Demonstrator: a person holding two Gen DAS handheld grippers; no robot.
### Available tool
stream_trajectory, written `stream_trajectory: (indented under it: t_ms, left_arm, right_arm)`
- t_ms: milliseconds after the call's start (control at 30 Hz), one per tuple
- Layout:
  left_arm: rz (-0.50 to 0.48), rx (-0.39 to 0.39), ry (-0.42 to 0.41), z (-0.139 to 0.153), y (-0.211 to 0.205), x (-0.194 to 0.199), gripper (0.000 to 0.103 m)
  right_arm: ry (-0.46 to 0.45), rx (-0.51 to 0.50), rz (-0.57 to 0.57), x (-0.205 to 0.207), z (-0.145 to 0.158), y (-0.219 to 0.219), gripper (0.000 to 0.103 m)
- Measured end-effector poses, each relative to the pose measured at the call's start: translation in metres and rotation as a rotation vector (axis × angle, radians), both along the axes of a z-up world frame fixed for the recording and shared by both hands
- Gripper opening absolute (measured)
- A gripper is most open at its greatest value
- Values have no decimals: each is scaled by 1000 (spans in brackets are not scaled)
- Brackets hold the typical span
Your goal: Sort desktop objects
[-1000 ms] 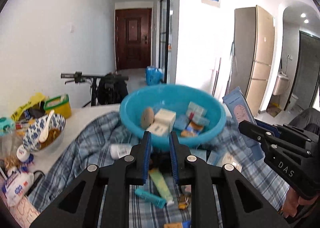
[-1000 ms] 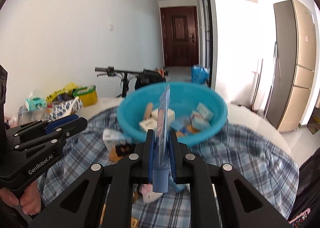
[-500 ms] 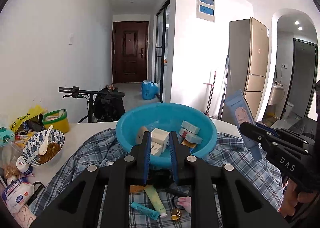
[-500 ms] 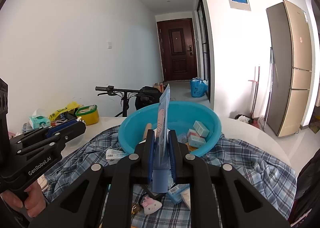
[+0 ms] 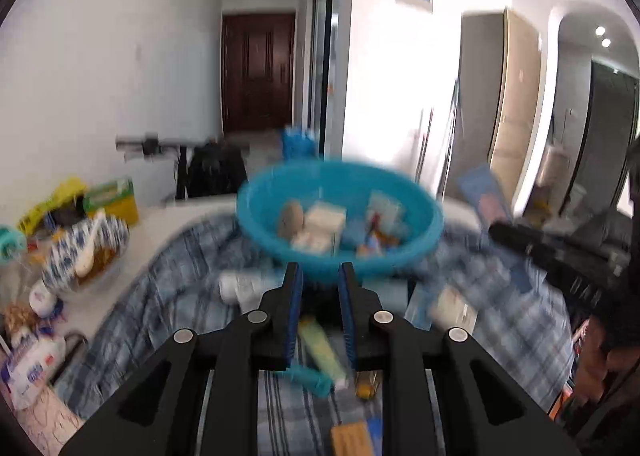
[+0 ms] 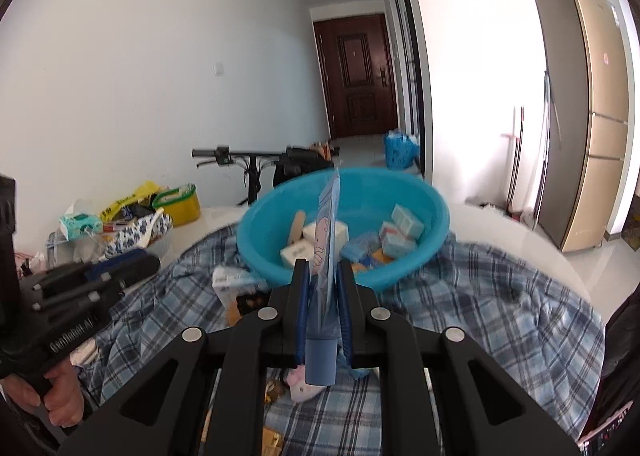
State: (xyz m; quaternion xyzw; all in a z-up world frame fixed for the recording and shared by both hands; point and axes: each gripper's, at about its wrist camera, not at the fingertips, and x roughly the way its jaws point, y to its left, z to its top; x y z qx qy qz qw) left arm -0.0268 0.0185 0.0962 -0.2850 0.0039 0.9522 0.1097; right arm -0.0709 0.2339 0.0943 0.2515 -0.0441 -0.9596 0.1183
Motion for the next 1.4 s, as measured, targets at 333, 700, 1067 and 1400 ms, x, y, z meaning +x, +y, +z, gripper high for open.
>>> stream_trajectory:
  t_ms: [333,700,1067,1400]
  left_arm:
    - [33,-66,-352,-119,1,-39,40]
    - [54,-25,-381,-127,-8,-63,62]
    - [3,-56,-429,-133,1,-63,17]
    - [2,-115,-447,-145,14,-68,25]
  right_arm:
    - [-108,4,17,-9,-34,-2,12]
    - [-135,-9,-3,-15,-42,5,12]
    - [-146,-14,-16,-18,-45,11,12]
    - [-148,-16,-14,-17,-47,12,13]
